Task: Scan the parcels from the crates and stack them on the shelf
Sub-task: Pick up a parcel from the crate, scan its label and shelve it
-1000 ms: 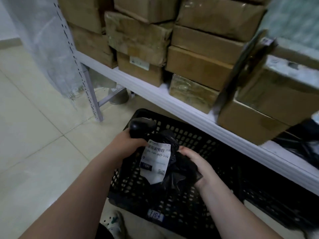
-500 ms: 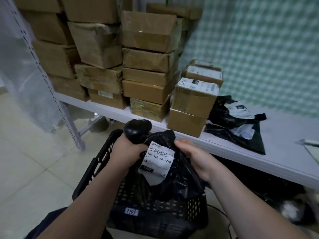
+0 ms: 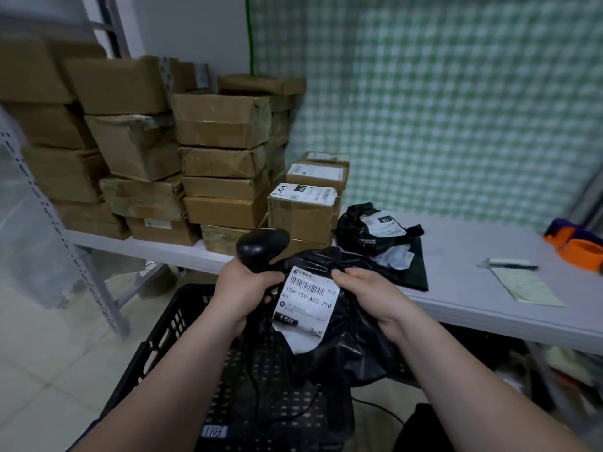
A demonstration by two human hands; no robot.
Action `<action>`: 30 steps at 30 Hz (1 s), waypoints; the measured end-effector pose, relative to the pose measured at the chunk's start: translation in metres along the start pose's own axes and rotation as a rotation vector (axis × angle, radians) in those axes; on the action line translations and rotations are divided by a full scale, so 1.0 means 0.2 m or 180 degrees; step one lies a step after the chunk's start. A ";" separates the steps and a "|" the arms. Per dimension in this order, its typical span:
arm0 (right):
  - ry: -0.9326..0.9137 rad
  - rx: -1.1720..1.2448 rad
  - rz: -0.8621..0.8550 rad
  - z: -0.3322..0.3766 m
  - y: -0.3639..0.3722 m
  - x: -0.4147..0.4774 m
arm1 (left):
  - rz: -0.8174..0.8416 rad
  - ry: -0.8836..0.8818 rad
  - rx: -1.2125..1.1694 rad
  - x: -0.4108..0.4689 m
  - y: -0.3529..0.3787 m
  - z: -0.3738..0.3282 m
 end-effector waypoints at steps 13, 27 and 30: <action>0.0197 0.0276 -0.1103 0.03 -0.43 -0.06 | 0.0947 0.0440 0.0350 -0.17 0.25 -0.26; 0.0204 0.0360 -0.1305 0.00 -0.56 -0.05 | 0.1242 0.0414 0.0863 -0.23 0.34 -0.28; 0.0199 0.0365 -0.1319 -0.01 -0.57 -0.03 | 0.1247 0.0397 0.0958 -0.23 0.34 -0.28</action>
Point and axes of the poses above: each hand's wrist, its own x-axis towards the middle knuckle, its own y-axis out of the palm, z = x × y, the point moved 7 cm from there along x, towards the middle knuckle, and after that the axes turned 11 degrees about -x, right-handed, at the moved point
